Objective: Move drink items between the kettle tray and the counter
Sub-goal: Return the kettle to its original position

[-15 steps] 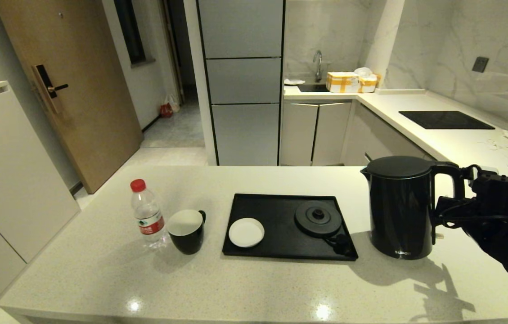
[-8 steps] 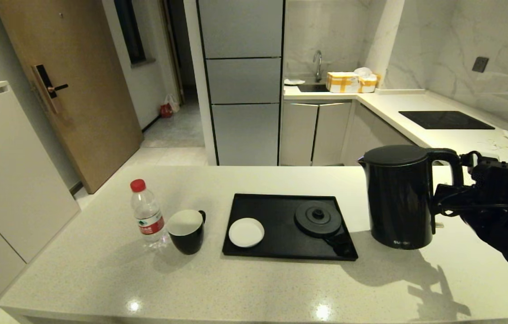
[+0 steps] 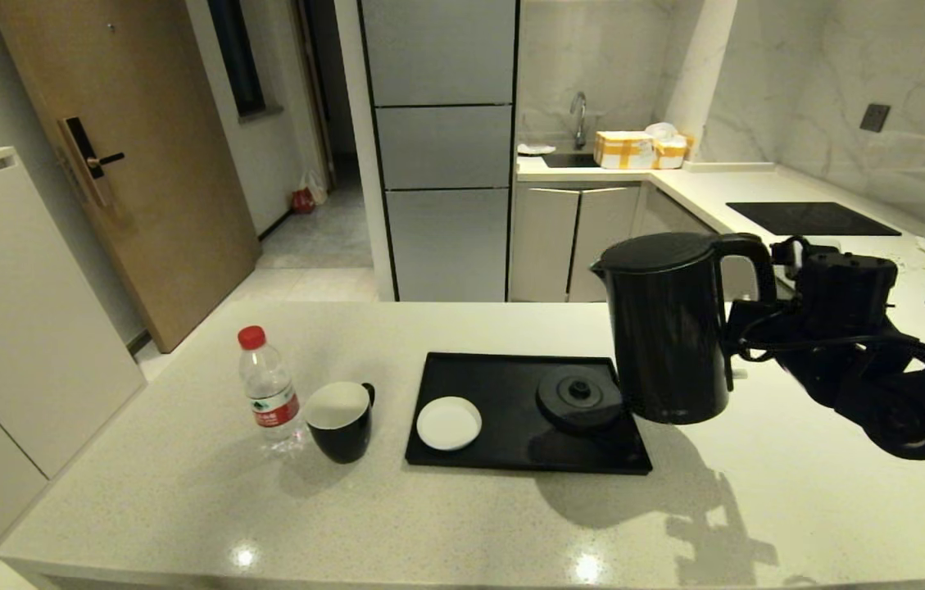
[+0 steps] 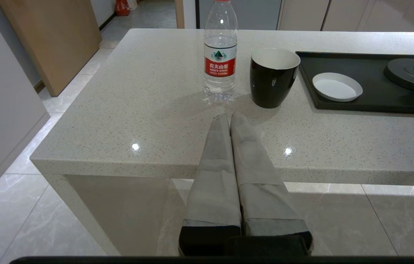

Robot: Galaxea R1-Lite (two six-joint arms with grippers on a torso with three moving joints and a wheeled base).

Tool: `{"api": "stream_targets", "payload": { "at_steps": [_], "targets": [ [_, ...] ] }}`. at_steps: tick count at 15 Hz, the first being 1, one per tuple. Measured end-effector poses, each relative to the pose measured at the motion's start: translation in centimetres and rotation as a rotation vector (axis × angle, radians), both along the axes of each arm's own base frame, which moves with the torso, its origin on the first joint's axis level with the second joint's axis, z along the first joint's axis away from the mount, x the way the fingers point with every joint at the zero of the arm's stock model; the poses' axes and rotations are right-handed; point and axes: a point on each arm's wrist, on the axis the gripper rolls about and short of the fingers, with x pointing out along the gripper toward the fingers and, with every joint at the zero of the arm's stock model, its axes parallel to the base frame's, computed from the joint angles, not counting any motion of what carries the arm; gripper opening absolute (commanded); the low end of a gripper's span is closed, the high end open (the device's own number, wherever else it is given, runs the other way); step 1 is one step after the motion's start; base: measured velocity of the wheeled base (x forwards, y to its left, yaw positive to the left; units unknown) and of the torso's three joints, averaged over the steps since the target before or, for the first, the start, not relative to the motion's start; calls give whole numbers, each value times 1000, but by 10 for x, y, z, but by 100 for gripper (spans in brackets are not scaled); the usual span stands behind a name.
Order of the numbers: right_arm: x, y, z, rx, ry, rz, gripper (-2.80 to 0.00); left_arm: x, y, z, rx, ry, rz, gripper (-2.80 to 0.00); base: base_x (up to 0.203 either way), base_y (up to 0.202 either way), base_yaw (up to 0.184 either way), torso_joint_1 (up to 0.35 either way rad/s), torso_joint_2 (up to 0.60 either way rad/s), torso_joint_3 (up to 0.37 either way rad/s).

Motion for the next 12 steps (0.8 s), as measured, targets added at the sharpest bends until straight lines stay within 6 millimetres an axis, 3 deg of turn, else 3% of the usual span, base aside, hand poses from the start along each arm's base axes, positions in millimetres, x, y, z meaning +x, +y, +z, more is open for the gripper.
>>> {"api": "stream_targets", "payload": {
  "at_steps": [3,8,12],
  "targets": [
    [19,20,-2,1,-6,44,-280,0,0,0,0,0,0,-280,0,0,0,0,0,0],
    [55,47,-30,5,12,99,-280,0,0,0,0,0,0,-280,0,0,0,0,0,0],
    [71,67,-46,4,28,138,-280,0,0,0,0,0,0,-280,0,0,0,0,0,0]
  ]
}}
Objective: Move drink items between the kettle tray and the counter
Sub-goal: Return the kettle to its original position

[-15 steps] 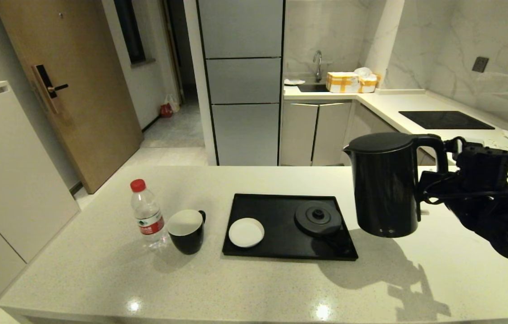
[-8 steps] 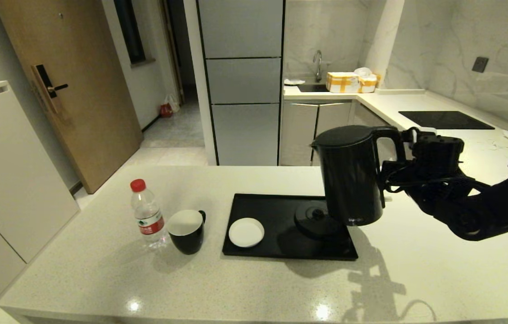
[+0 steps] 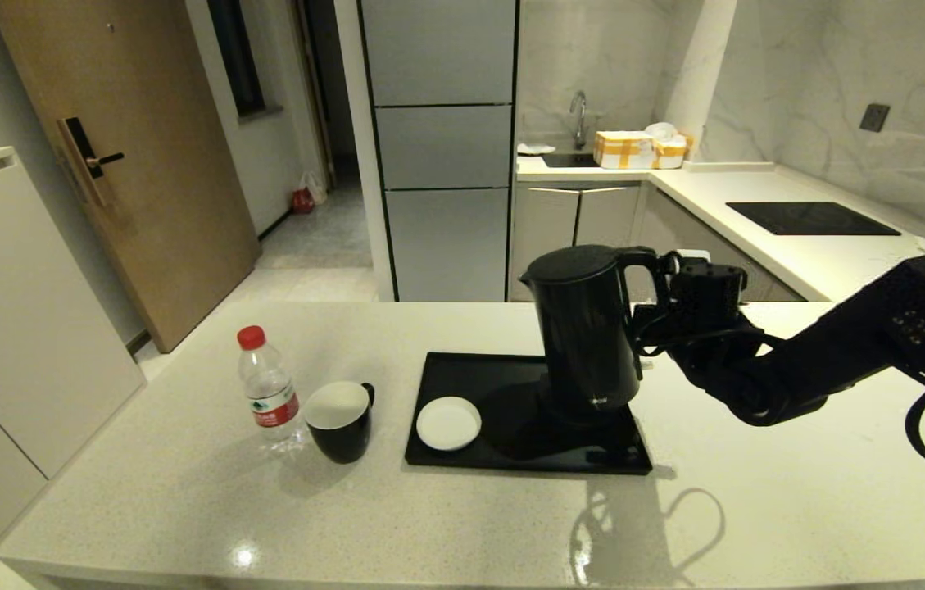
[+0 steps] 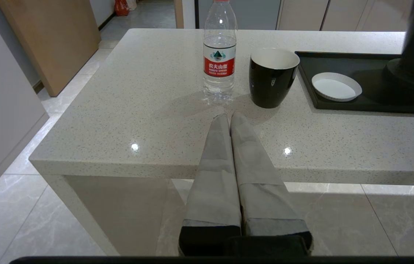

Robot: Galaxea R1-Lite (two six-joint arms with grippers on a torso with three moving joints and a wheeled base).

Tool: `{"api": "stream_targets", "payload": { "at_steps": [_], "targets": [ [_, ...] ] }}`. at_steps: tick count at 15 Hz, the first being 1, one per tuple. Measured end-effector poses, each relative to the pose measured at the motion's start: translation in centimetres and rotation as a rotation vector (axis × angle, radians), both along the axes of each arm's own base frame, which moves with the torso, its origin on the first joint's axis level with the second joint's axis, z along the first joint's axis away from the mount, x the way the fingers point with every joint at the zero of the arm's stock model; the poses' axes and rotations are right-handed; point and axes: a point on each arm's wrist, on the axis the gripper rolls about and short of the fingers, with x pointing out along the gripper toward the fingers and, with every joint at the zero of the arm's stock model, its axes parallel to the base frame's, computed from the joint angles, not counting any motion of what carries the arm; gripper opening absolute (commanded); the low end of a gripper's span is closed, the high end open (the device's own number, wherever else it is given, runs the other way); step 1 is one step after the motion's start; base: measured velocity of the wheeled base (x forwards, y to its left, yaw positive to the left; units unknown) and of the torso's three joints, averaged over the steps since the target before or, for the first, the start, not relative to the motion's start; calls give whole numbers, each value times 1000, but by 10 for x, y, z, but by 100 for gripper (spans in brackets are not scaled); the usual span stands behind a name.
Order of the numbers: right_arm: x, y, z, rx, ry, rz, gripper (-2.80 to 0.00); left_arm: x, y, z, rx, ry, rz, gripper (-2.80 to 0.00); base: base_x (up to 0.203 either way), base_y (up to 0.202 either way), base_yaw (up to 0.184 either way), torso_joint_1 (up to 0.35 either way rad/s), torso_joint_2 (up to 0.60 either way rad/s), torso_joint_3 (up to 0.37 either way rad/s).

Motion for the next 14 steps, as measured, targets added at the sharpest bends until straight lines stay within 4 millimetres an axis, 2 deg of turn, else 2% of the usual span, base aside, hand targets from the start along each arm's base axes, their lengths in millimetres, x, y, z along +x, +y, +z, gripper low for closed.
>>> {"api": "stream_targets", "payload": {
  "at_steps": [6,11,14],
  "targets": [
    [-1,4,-27,41,50,-4,-280,0,0,0,0,0,0,-280,0,0,0,0,0,0],
    [-9,-15,-42,76,115,0,-280,0,0,0,0,0,0,-280,0,0,0,0,0,0],
    [-13,-20,-44,80,111,1,-280,0,0,0,0,0,0,-280,0,0,0,0,0,0]
  ]
}}
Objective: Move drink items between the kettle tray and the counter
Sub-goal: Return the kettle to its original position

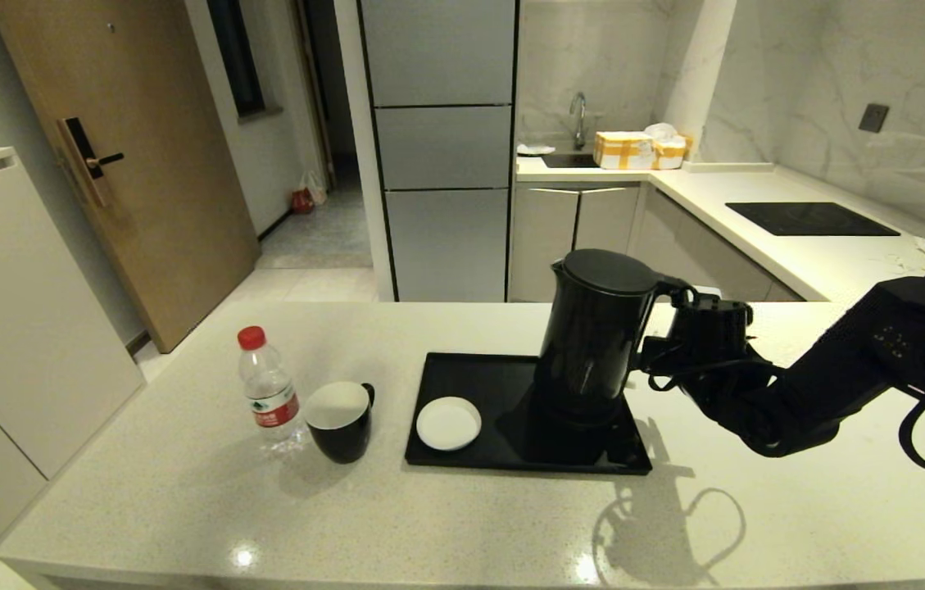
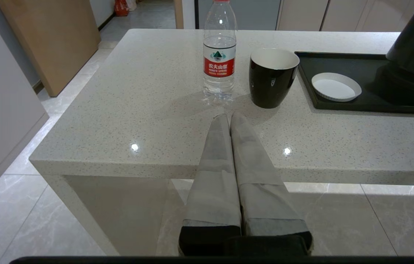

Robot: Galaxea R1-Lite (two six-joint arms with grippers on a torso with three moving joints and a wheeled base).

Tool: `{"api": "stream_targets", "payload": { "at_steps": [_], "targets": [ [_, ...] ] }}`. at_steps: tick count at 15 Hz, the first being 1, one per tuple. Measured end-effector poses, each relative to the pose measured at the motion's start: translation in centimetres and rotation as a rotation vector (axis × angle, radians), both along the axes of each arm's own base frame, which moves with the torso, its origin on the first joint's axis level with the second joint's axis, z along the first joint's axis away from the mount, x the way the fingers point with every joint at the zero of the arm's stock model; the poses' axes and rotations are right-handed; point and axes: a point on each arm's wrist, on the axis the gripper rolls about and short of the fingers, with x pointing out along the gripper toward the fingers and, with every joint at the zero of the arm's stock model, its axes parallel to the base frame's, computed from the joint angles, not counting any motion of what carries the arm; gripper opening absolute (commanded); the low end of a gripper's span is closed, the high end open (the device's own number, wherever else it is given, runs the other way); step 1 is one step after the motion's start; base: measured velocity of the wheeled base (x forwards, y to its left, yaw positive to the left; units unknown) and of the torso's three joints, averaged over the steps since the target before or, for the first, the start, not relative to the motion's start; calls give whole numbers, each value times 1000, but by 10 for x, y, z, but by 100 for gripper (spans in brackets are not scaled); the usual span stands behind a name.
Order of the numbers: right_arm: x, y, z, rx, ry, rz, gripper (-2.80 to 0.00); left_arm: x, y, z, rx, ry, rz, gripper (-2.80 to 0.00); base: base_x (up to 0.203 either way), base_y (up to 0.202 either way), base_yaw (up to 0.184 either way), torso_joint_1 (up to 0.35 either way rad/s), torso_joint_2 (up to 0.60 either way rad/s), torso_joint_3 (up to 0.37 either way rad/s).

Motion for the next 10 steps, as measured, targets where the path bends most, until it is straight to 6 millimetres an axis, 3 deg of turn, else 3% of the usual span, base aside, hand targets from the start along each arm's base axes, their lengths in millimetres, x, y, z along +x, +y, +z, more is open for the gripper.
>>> {"api": "stream_targets", "payload": {
  "at_steps": [10],
  "targets": [
    [-6,-4,3,-13,10,1,-280,0,0,0,0,0,0,-280,0,0,0,0,0,0]
  ]
}}
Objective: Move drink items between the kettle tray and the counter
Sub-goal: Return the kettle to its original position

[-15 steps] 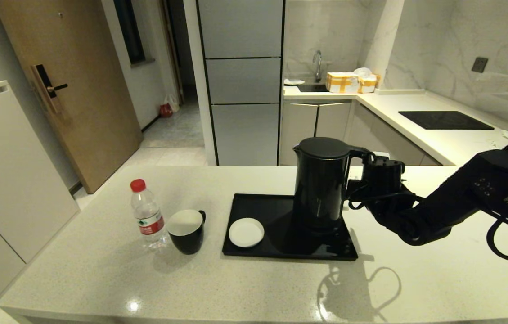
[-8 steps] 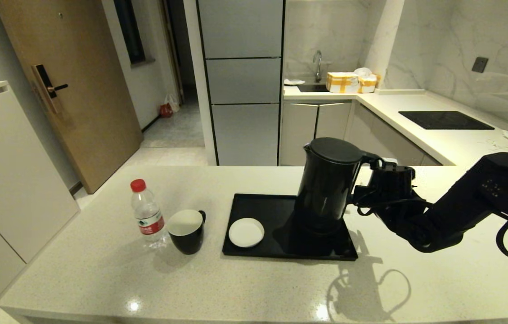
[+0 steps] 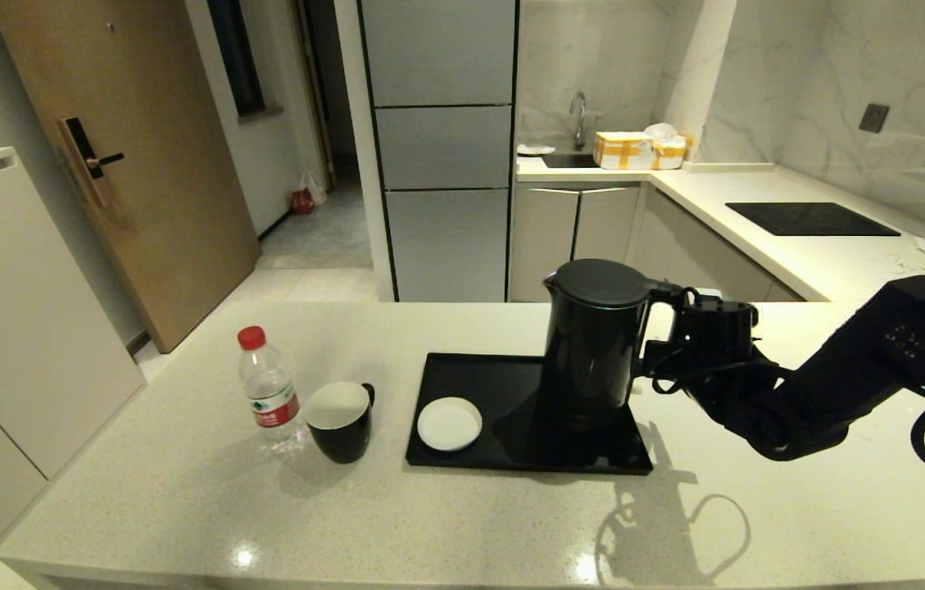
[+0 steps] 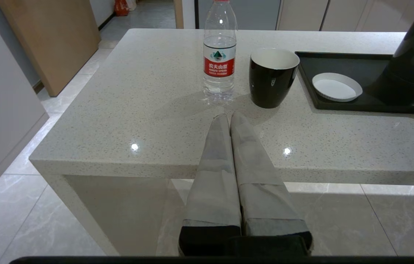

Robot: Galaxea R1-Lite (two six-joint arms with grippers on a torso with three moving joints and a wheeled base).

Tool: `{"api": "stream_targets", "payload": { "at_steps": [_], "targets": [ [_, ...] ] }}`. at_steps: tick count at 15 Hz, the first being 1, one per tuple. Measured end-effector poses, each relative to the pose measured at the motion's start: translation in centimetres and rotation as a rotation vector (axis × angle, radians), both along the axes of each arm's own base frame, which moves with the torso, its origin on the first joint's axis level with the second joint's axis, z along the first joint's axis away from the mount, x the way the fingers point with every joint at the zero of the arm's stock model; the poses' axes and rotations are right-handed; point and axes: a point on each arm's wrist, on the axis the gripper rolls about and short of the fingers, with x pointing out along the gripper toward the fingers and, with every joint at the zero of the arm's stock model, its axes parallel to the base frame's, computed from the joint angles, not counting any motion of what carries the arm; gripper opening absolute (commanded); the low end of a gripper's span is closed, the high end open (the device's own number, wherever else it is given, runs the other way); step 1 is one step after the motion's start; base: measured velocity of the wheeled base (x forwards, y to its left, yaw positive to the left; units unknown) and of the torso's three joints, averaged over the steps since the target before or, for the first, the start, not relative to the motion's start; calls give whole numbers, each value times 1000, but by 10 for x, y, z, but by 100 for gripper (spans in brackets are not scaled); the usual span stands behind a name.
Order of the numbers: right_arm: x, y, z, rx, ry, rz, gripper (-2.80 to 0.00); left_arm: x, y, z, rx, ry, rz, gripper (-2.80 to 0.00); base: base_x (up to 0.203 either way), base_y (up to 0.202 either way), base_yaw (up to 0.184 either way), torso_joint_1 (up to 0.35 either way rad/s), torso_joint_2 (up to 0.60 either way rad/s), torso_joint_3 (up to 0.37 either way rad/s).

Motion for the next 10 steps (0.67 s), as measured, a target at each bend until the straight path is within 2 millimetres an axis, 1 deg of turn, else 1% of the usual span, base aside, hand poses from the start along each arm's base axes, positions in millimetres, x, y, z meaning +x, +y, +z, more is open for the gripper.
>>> {"api": "stream_targets", "payload": {
  "at_steps": [1,2,6,10],
  "targets": [
    [0,0,0,1,1,1,-280,0,0,0,0,0,0,-280,0,0,0,0,0,0],
    [1,0,-1,1,1,-1,0,0,0,0,0,0,0,-280,0,0,0,0,0,0],
    [1,-1,-1,6,-9,-1,0,0,0,0,0,0,-1,-280,0,0,0,0,0,0],
    [-7,-2,0,22,-46,31,0,0,0,0,0,0,0,-280,0,0,0,0,0,0]
  ]
}}
